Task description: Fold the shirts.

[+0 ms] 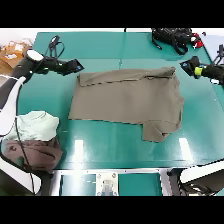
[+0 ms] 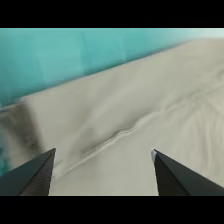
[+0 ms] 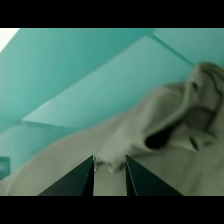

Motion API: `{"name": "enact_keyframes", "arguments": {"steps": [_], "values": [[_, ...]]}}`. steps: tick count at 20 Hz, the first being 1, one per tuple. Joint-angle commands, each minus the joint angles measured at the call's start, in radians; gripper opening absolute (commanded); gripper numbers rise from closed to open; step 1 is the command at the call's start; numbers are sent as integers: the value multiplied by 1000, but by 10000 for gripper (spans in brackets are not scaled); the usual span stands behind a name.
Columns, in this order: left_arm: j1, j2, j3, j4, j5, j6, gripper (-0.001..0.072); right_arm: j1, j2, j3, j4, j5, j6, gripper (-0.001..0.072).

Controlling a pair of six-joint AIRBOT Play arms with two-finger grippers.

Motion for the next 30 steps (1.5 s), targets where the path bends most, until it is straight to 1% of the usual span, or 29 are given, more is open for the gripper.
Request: {"name": "enact_keyframes", "arguments": {"steps": [1,3,5,6,7,9,10,11,15,17,18,20,21,23,24,27,28,30], "values": [[103,-13,63,56,-266,-85,671,-125,5,-19,-22,248,35,220],[181,-13,68,57,-418,-130,670,-193,72,-127,-72,322,36,220],[226,-13,64,63,-501,-152,670,-247,177,-286,-215,319,60,224],[237,-13,64,63,-519,-152,670,-276,225,-358,-304,317,97,260],[238,-13,65,66,-524,-151,670,-307,270,-427,-407,317,149,342],[237,-13,64,65,-525,-151,670,-351,338,-541,-553,316,217,375],[237,-13,64,65,-525,-151,670,-363,354,-583,-568,314,215,421],[238,-13,64,65,-525,-151,671,-364,355,-620,-562,312,215,434],[238,-13,65,66,-547,-152,671,-288,340,-733,-547,227,207,433],[238,-13,65,66,-550,-152,670,-241,317,-744,-504,195,195,430],[238,-13,65,66,-555,-152,671,-223,304,-744,-454,176,166,363],[238,-13,65,66,-587,-160,671,-209,291,-734,-371,140,123,120],[238,-13,65,68,-609,-171,671,-209,290,-717,-367,135,116,15],[238,-13,64,76,-654,-182,670,-225,290,-653,-415,133,117,14],[237,-13,64,84,-680,-204,670,-239,290,-620,-429,133,121,14],[227,-12,-2,98,-735,-244,670,-262,286,-578,-432,114,121,14],[214,-3,-57,108,-728,-254,670,-262,277,-579,-431,107,120,14],[172,29,-208,122,-663,-253,670,-261,247,-579,-430,106,100,15]]}}
